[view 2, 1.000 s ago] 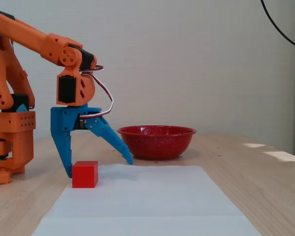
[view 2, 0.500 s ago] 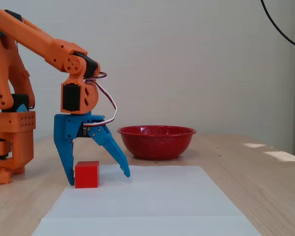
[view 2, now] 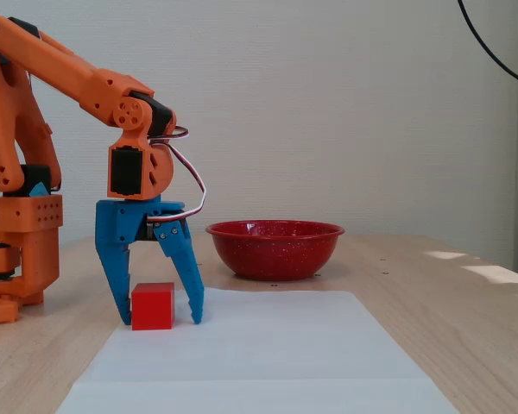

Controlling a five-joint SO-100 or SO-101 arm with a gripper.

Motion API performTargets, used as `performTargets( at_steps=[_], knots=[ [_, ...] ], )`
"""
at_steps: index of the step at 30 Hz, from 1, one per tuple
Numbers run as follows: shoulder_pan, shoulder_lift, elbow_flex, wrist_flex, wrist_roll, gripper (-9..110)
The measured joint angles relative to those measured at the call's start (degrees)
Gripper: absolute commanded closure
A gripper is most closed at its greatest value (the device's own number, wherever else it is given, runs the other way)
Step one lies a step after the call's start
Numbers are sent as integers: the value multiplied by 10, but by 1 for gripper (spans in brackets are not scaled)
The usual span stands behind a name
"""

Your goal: Grasp the red cube and put it in the red bowl

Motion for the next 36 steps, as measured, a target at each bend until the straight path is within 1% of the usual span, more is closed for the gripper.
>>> performTargets(
  at_steps=[3,5,9,14,18,31,36],
  knots=[
    [0,0,-1,-9,3,87],
    [0,0,-4,-12,5,101],
    [0,0,-4,-10,5,101],
    [-1,-1,-22,54,4,101],
    [-1,-1,-100,121,1,101],
    [0,-14,-323,317,-65,101],
    [57,-28,-383,353,-91,101]
  ],
)
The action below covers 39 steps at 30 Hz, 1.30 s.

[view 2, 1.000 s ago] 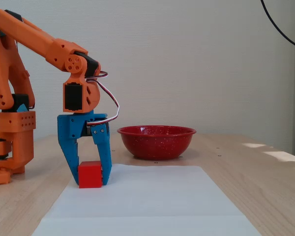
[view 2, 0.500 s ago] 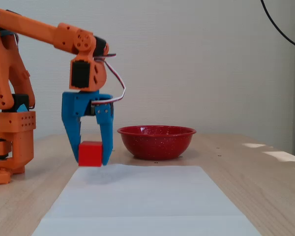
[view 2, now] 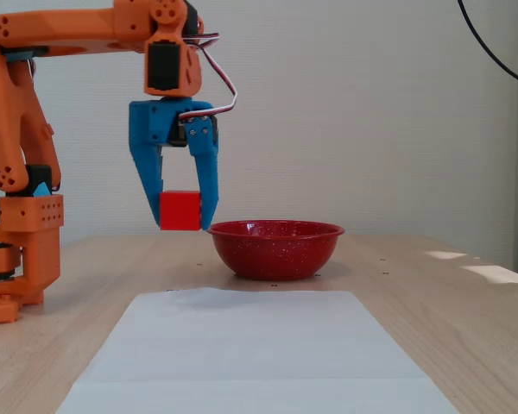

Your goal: Grasp the red cube and put it in the red bowl

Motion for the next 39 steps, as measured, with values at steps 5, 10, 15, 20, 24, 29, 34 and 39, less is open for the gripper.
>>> performTargets(
  at_steps=[5,10,15,20,24,29,34,39],
  knots=[
    [45,-3,-68,24,-38,101],
    [126,-50,-149,24,-76,101],
    [207,-65,-222,29,-112,101],
    [288,-79,-236,-34,-131,101],
    [334,-109,-236,-112,-137,101],
    [376,-108,-217,-221,-146,101],
    [389,-133,-130,-365,-145,100],
    [387,-145,-43,-483,-148,87]
  ],
)
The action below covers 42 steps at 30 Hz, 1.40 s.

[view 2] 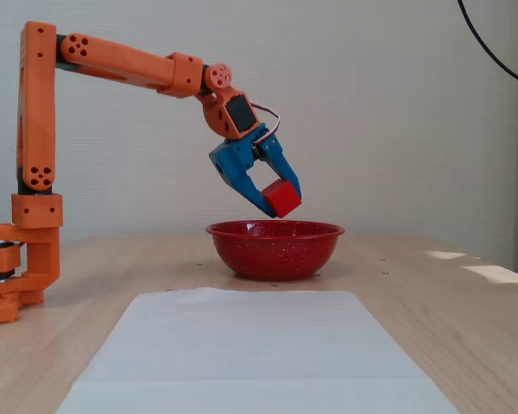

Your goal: Grasp the red cube and put it in the red bowl

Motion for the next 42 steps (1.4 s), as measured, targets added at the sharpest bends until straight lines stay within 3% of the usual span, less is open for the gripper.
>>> performTargets(
  at_steps=[13,17,21,31,42],
  knots=[
    [29,-31,15,-40,11,76],
    [31,-31,6,-17,11,83],
    [30,-31,-37,44,7,101],
    [21,-4,-120,197,-14,101],
    [-95,168,-123,294,-18,101]
  ],
)
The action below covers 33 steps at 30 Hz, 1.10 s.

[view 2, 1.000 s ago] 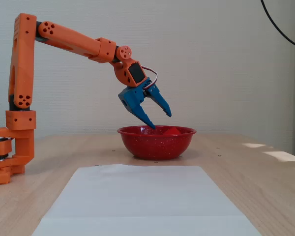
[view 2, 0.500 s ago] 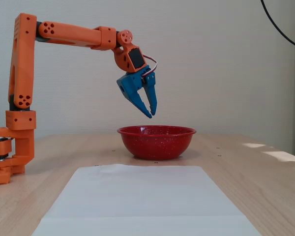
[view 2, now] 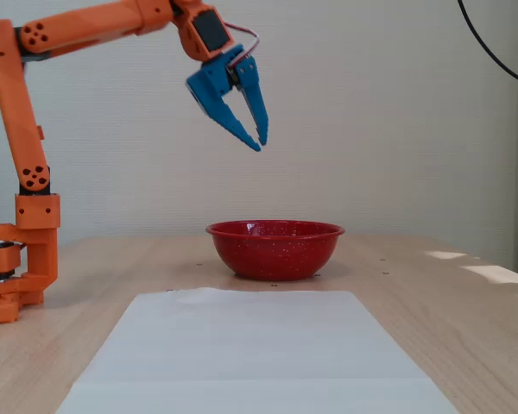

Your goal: Grasp the red cube and put it in the red bowl

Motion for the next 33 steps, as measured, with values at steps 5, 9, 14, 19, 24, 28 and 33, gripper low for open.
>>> performTargets(
  at_steps=[5,9,14,19,24,28,33],
  knots=[
    [-49,113,143,-28,6,101],
    [-62,212,258,-75,13,101],
    [-75,299,361,-109,20,101],
    [-115,364,458,-164,22,101],
    [-144,443,565,-215,23,101],
    [-185,502,656,-259,28,101],
    [-195,602,788,-311,40,101]
  ],
)
